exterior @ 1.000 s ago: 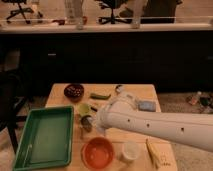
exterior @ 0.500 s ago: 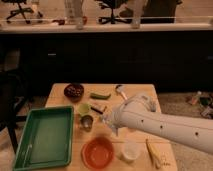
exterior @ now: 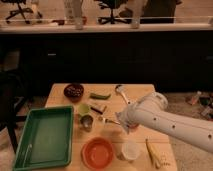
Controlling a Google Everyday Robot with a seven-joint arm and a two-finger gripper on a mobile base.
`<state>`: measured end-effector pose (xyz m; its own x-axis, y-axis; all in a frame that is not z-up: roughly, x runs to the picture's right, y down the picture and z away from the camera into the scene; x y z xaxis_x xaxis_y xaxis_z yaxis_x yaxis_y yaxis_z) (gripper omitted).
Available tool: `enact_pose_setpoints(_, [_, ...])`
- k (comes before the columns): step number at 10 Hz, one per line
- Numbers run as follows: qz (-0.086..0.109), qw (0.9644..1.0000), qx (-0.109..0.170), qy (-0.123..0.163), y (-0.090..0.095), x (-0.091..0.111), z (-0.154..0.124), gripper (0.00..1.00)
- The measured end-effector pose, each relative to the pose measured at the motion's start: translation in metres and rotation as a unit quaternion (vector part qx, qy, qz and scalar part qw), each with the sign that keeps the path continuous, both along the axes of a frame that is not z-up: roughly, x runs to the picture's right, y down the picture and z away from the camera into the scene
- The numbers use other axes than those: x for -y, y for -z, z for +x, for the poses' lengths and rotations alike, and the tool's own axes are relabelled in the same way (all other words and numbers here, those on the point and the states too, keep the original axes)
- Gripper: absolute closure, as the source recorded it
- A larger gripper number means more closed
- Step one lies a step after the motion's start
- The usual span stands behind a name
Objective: Place towel in table surface
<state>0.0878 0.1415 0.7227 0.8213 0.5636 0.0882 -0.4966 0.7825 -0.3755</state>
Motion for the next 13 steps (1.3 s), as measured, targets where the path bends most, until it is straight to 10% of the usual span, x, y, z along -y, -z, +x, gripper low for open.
enact_pose_setpoints(8, [0.002,1.0,-0.008,-0.005,-0.001,0.003,0.003,1.0])
enact_pose_setpoints(13, [0.018,0.9954,-0.065,-0.068,-0.003,0.022,0.076,1.0])
